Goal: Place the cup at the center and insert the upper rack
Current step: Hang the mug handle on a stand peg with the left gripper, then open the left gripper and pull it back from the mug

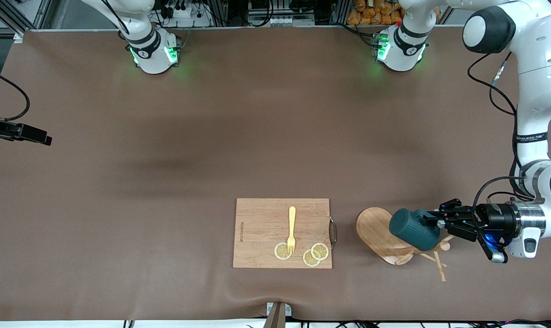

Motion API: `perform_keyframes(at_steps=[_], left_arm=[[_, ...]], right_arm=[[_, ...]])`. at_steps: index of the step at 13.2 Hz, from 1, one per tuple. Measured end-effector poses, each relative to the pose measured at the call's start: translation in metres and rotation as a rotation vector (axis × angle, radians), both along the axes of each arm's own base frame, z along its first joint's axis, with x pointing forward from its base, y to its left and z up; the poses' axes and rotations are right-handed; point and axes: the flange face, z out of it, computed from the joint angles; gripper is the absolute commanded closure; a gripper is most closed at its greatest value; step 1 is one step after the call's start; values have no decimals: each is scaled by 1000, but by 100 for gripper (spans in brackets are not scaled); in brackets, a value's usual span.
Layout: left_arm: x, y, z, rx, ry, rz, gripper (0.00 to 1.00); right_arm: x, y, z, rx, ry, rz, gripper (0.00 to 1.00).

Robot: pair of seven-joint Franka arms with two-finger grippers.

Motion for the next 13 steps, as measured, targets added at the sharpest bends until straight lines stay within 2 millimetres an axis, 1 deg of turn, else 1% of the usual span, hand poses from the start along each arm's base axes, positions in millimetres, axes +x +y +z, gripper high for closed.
perform_keyframes(at_steps=[1,2,4,5,6,11,13], left_arm=[[0,0,0,-1,0,1,50],[0,1,0,-4,0,3,34],[1,2,2,-25,-3,15,27],[2,3,2,-28,-3,19,15],[2,4,2,-28,-3,21,0],[2,5,3,-28,-7,23,0],[3,10,8,-13,-16,27,0]], right_arm=[[0,0,0,0,0,0,0],[0,0,0,0,0,0,0],[0,0,0,0,1,0,0],[0,0,0,0,1,0,0],[0,0,0,0,1,1,0],[0,1,0,0,1,3,0],[0,2,0,0,1,3,0]])
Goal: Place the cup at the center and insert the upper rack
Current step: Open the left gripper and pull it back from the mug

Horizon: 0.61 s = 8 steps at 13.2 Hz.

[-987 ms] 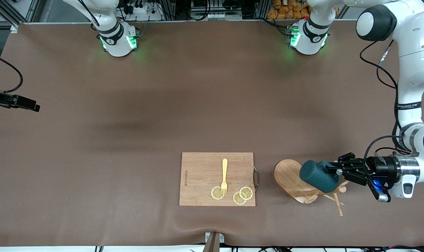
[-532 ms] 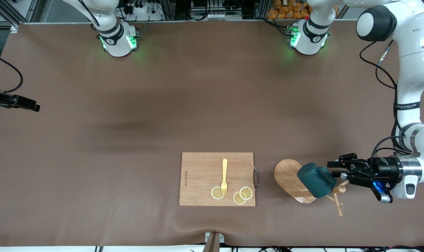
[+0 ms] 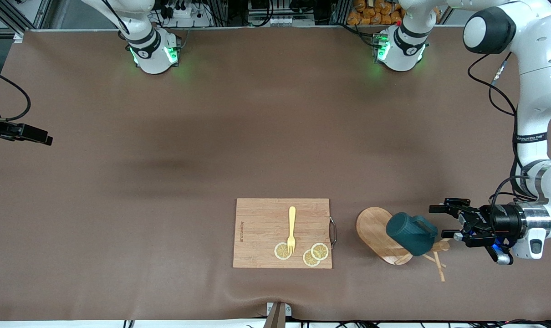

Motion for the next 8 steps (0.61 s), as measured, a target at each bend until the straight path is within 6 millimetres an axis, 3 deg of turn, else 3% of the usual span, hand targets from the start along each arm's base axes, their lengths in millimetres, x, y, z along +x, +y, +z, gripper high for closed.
perform_keyframes(at_steps=[3,8], left_arm=[[-4,5,20,129,-37,-42,0],[-28,-20,100,497,-219,-204,0]], right_arm=[[0,1,0,0,0,1,0],[1,4,1,0,-7,6,0]])
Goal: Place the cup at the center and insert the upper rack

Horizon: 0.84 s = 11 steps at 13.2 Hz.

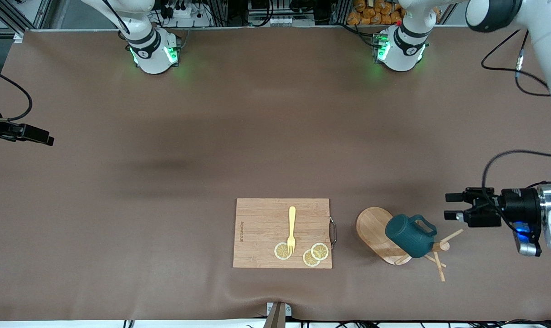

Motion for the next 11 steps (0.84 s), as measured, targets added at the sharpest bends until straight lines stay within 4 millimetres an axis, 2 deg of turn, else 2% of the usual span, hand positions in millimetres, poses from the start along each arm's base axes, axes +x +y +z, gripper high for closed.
perform_keyframes(at_steps=[3,7,11], left_arm=[[-31,-16,28,226,-118,-129,0],[-79,-19,59,580,-221,-357,0],[-121,-29,102,786,-291,-402,0]], right_arm=[[1,0,1,-1,-11,0,0],[2,-1,5,-3,-28,-1,0],[0,-3,14,-6,-45,-6,0]])
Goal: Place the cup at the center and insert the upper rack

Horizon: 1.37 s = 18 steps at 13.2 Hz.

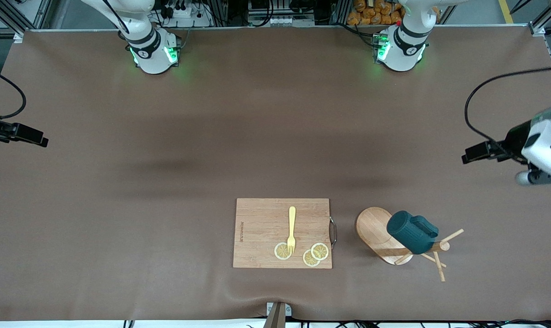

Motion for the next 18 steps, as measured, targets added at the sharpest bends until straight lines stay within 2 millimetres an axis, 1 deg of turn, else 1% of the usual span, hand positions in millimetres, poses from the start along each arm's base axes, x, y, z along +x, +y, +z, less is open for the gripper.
perform_keyframes(at_steps=[1,3,6,7,10,18], left_arm=[[-12,-9,7,26,-3,31,0],[-31,-29,12,60,-1,71,0],[-51,-50,20,122,-18,44,0],[-56,-54,23,127,-23,37,0],[-64,-54,27,130,-31,36,0],[-65,-55,25,104,-19,42,0]], right_arm=[[-1,-1,2,-1,-4,-1,0],[-1,-2,6,-2,-10,-3,0],[-1,-2,7,-2,-12,-4,0],[-1,-2,7,-2,-12,-4,0],[-1,-2,7,-2,-12,-4,0],[-2,-2,6,-2,-8,-5,0]])
